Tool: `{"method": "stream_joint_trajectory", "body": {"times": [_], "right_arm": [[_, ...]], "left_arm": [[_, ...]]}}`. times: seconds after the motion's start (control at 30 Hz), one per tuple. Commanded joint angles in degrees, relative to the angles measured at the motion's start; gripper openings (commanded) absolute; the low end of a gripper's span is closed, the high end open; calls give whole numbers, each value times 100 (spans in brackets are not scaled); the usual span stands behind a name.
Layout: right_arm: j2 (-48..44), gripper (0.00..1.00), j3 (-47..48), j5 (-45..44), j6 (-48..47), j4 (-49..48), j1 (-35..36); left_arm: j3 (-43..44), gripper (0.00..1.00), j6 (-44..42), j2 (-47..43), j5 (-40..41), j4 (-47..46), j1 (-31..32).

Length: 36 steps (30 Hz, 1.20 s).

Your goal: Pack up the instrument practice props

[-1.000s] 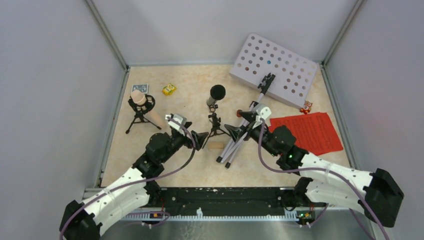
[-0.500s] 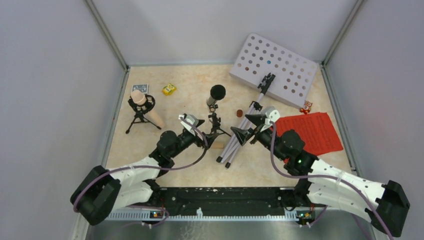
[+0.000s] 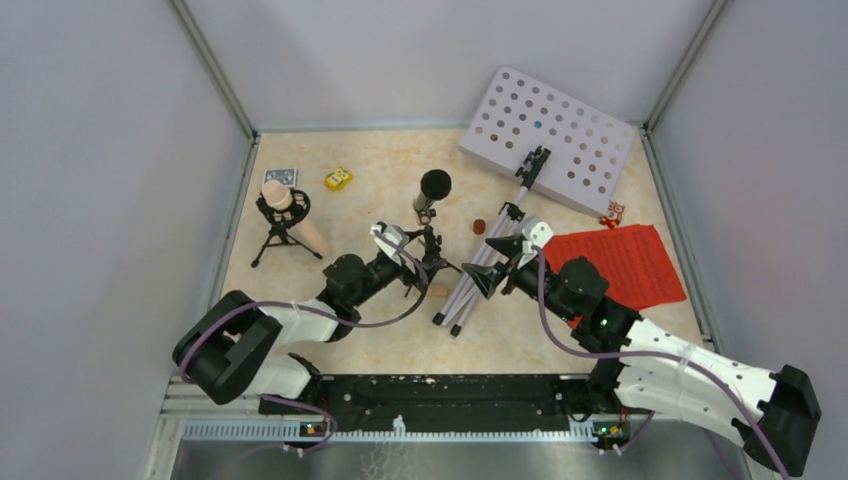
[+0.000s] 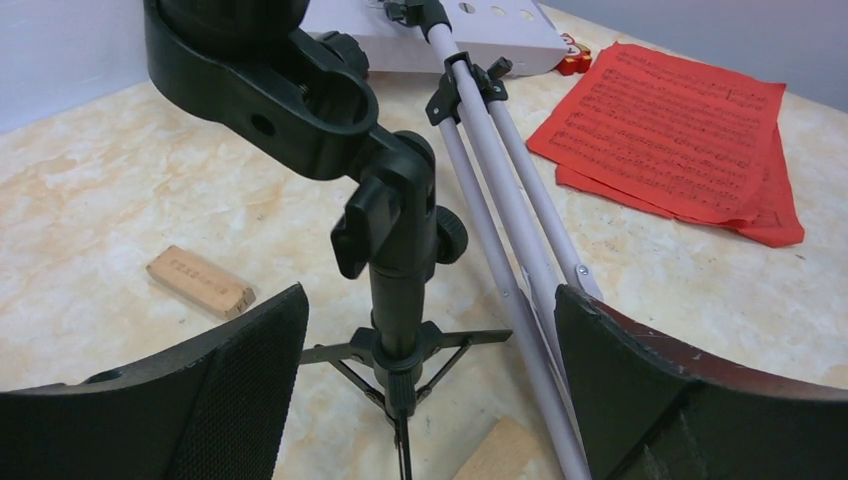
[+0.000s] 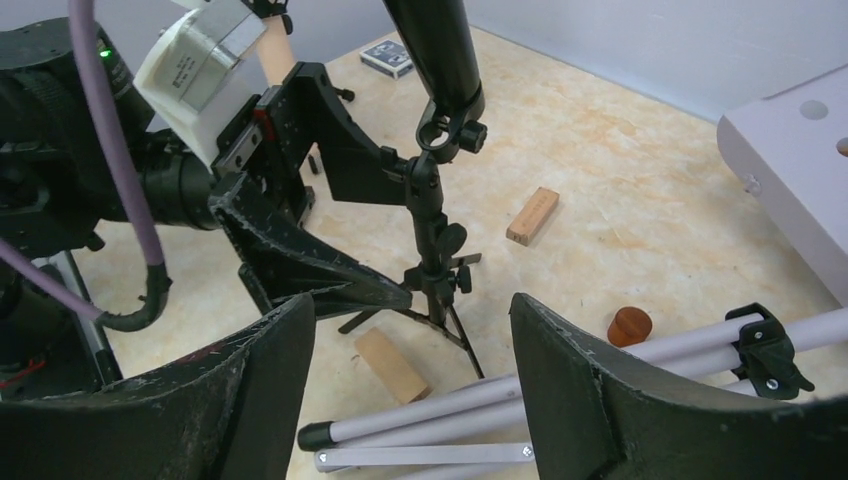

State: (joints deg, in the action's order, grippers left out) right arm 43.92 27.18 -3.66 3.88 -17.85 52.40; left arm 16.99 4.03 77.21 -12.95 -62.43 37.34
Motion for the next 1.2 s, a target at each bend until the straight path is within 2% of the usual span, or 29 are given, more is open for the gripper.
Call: {"method": "stream_joint_trajectory", "body": {"times": [0.0, 0.13, 0.3, 0.37, 0.5, 0.7, 0.8, 0.9, 1.17], "right_arm": [[-89, 69, 386, 190, -135, 64, 51], [-11, 63, 427, 252, -173, -32, 51], [305, 61, 682, 245, -177, -121, 51], [417, 60, 756, 219, -177, -168, 51], [603, 56, 861, 241, -184, -304, 51], [872, 54, 887, 328, -172, -720, 51], [1155, 65, 850, 345, -337, -1080, 51], [1504, 70, 710, 149, -620, -1869, 51], [2818, 70, 775, -256, -706, -3944, 51]], "left_arm": [[341, 94, -176, 232, -401, -639, -141], [547, 85, -248, 504, -690, -636, -174], [674, 82, -202, 753, -871, -821, -208], [756, 76, -201, 833, -945, -796, -227], [893, 55, -210, 905, -1102, -643, -269], [973, 35, -238, 899, -1253, -328, -287], [972, 17, -236, 910, -1414, -286, -290], [981, 0, -236, 944, -1591, -206, -294], [880, 0, -293, 890, -1850, -66, -292]]}}
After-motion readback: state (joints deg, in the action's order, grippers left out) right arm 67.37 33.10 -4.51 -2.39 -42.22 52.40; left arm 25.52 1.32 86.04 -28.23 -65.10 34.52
